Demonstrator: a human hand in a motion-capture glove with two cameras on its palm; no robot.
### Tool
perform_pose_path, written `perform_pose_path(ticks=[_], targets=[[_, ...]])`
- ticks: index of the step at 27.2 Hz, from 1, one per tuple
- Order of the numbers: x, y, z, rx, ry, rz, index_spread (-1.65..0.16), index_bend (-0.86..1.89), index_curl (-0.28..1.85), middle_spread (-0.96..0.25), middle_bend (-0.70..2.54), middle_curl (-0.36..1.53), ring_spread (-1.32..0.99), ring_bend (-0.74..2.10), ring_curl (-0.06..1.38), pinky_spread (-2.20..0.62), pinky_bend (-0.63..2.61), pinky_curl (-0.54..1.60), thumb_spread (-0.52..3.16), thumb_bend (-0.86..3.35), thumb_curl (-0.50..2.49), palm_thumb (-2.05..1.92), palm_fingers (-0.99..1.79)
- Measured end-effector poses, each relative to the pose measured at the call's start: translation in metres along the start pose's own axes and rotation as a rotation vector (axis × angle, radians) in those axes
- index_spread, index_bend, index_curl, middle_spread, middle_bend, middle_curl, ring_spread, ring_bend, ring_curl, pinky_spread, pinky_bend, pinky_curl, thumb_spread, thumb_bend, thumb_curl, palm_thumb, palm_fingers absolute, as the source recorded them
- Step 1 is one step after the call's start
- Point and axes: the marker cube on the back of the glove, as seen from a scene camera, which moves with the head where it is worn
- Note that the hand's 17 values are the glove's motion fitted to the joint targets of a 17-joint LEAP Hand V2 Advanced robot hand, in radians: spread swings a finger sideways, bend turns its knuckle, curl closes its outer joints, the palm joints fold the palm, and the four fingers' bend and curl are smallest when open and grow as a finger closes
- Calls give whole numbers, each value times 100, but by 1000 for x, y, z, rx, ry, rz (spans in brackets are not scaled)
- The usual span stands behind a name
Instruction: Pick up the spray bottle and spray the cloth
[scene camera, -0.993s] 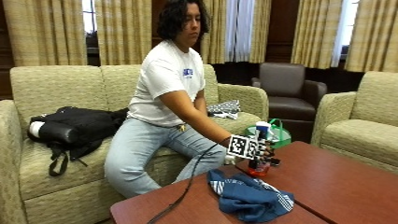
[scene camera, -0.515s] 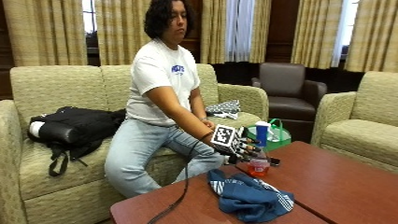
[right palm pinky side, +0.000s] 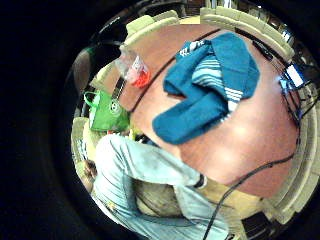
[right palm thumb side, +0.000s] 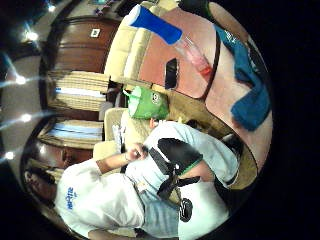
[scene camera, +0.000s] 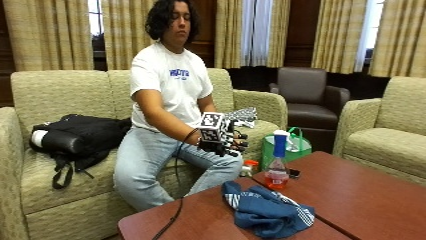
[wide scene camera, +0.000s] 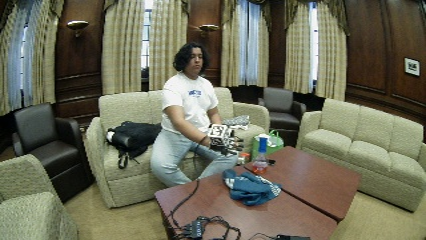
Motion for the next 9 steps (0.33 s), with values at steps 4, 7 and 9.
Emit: perform_pose_path(ticks=[4,7,9], targets=[[-1,25,-19,-23,89,-34,-47,13,27,-21,19,36,-27,36,34,9,39,37,90,-4,43,53,42],[12,34,-42,-32,131,-49,-47,13,27,-21,18,36,-27,36,34,9,38,37,90,-4,41,52,42],[24,33,-57,-35,149,-56,-47,13,27,-22,18,36,-27,36,34,9,38,37,90,-4,41,52,42]])
